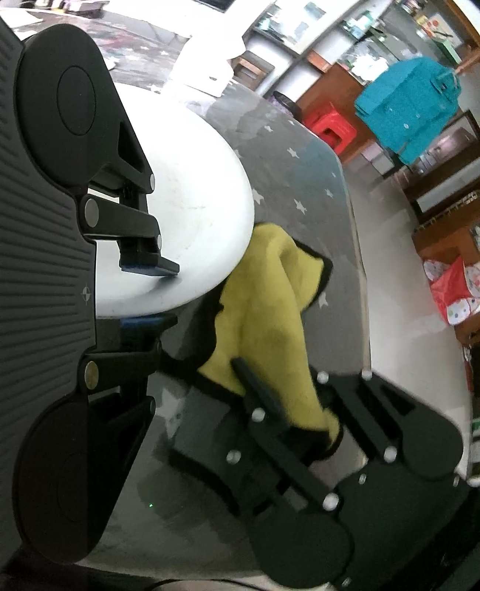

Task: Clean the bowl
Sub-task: 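Rub the yellow cloth around the bowl interior with the right gripper while the left gripper holds the rim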

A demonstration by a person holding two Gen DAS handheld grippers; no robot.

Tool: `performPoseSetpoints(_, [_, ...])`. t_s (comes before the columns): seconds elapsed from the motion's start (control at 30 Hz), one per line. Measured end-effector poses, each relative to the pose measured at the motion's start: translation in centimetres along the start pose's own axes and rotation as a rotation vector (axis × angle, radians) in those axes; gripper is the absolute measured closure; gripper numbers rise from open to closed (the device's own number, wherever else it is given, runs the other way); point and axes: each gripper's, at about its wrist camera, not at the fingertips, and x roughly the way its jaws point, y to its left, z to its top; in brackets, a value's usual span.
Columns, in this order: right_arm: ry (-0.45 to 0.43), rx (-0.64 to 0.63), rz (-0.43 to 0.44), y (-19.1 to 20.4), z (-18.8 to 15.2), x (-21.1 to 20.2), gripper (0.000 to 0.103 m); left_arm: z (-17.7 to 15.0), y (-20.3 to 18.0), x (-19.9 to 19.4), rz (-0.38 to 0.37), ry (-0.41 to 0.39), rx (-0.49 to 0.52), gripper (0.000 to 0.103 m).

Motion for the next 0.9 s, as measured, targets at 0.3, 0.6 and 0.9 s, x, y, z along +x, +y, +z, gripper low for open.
performPoseSetpoints(0.3, [-0.015,-0.03,0.004,-0.2,0.7,1.2,0.082,-0.5,-0.6,-0.4,-0.029,-0.018,0.06,0.082])
performPoseSetpoints(0.6, [-0.031,-0.03,0.012,-0.7,1.7,2.6,0.082,-1.1,-0.7,-0.5,-0.06,-0.018,0.135,0.082])
performPoseSetpoints(0.9, [-0.036,-0.021,0.002,-1.1,2.6,3.7,0.082,-2.1,-0.1,-0.7,-0.117,-0.026,0.251,0.08])
